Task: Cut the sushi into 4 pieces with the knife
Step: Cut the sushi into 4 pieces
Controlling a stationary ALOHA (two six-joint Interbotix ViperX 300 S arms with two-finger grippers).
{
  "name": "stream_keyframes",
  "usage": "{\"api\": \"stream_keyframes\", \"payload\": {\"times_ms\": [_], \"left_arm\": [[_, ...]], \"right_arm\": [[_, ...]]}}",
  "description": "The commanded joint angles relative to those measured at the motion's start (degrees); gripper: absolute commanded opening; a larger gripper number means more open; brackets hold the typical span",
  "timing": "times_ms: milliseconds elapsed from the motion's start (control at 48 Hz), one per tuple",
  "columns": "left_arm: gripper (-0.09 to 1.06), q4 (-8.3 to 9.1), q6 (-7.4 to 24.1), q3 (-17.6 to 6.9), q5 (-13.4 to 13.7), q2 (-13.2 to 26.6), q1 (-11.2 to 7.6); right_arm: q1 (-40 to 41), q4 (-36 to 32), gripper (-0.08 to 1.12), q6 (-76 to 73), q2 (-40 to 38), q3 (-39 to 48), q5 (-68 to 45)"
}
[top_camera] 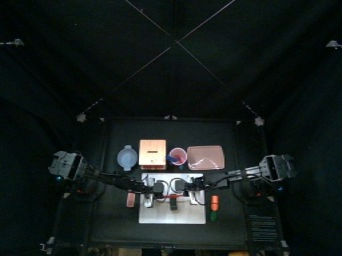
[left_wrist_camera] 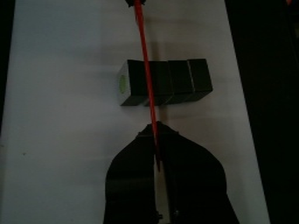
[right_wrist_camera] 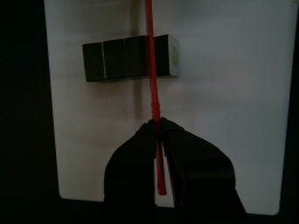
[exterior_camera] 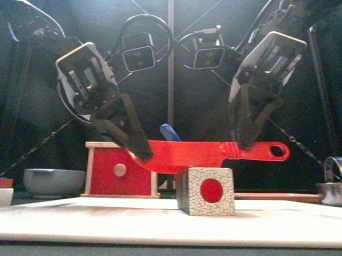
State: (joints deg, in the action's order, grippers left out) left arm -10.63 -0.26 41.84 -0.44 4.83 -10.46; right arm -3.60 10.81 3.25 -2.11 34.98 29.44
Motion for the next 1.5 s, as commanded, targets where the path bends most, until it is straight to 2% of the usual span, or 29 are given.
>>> {"api": "stream_keyframes", "payload": {"times_ms": [21, 292, 667, 979, 1125, 1229, 1375, 1500], "left_arm": [[0.3, 0.09, 0.2, 0.0, 0.7, 0.6, -0.09], [0.3, 0.18, 0.2, 0.0, 0.8, 1.9, 0.26], [0.3, 0.09, 0.3, -0.5, 0.9, 6.8, 0.35], [0.3, 0.26, 0.4, -0.6, 2.0, 7.1, 0.44], [0.3, 1.32, 0.4, -0.7, 2.1, 7.0, 0.62], [0.3, 2.72, 0.5, -0.6, 2.0, 6.6, 1.49], [0.3, 5.54, 0.4, -0.7, 2.0, 5.9, 3.69], [0.3, 7.21, 0.5, -0.7, 2.0, 5.4, 5.54]], "right_arm": [[0.2, -0.2, 0.31, 0.1, 0.4, -0.4, 0.1], [0.2, -0.3, 0.31, 0.1, 1.2, 0.0, 0.0], [-0.8, 0.5, 0.31, 0.2, 7.1, 0.3, -1.4], [-0.4, 0.0, 0.31, 0.2, 7.1, 0.1, -1.5], [-0.4, -0.6, 0.31, 0.2, 6.9, 0.0, -1.6], [0.4, -1.0, 0.31, 0.2, 6.8, -0.2, -1.6], [1.5, -1.5, 0.31, 0.2, 6.9, -0.2, -1.6], [2.4, -1.8, 0.31, 0.3, 6.8, -0.3, -1.5]]}}
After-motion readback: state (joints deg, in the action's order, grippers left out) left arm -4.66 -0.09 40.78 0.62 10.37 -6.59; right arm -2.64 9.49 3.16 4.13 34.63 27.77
